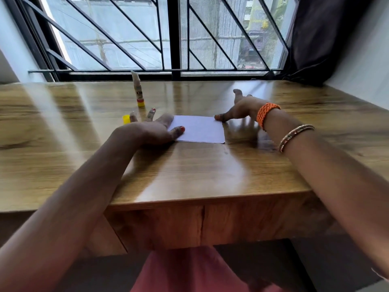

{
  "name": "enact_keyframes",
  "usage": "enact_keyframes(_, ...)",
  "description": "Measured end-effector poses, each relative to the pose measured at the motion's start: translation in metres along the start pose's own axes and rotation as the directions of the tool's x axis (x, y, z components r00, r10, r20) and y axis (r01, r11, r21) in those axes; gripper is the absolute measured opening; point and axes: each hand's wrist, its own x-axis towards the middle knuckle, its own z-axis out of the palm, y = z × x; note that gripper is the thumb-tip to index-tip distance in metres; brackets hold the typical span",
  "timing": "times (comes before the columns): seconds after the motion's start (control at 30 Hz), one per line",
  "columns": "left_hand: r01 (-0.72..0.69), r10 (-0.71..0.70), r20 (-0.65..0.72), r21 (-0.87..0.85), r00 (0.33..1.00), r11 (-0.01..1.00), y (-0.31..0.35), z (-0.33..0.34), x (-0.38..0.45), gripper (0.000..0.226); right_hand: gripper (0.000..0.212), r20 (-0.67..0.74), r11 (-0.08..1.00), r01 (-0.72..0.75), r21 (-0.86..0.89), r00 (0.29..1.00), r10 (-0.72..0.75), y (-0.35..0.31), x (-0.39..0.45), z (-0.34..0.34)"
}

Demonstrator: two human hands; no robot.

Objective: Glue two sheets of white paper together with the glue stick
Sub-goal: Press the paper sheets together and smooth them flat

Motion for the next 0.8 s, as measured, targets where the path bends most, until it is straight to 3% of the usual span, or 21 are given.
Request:
enact_keyframes(0.23, -0.005, 0.005, -0.002, -0.012, 1.0, 1.0, 0.0, 0.001, 0.001, 0.073, 0.109, -0.056, 1.0, 0.012, 0.009, 0.998, -0.012, -0.002, -0.003, 0.006)
enact_keyframes(0.4, 0.002, -0.002, -0.003, -0.012, 1.0, 1.0, 0.0, 0.002, 0.003, 0.072, 0.113, -0.01, 0.975, 0.179, -0.132, 0.983, -0.182, 0.0, -0.03, 0.017)
enact_keyframes(0.57, 0.009, -0.009, 0.003, -0.019, 1.0, 1.0, 0.0, 0.002, 0.003, 0.071, 0.113, 0.031, 0.946, 0.298, -0.129, 0.954, -0.297, -0.001, -0.048, 0.028)
enact_keyframes(0.8, 0.001, -0.002, -0.011, -0.075, 1.0, 0.997, -0.005, -0.002, 0.004, 0.051, 0.096, -0.106, 0.986, 0.131, -0.102, 0.984, -0.141, -0.002, -0.017, 0.024)
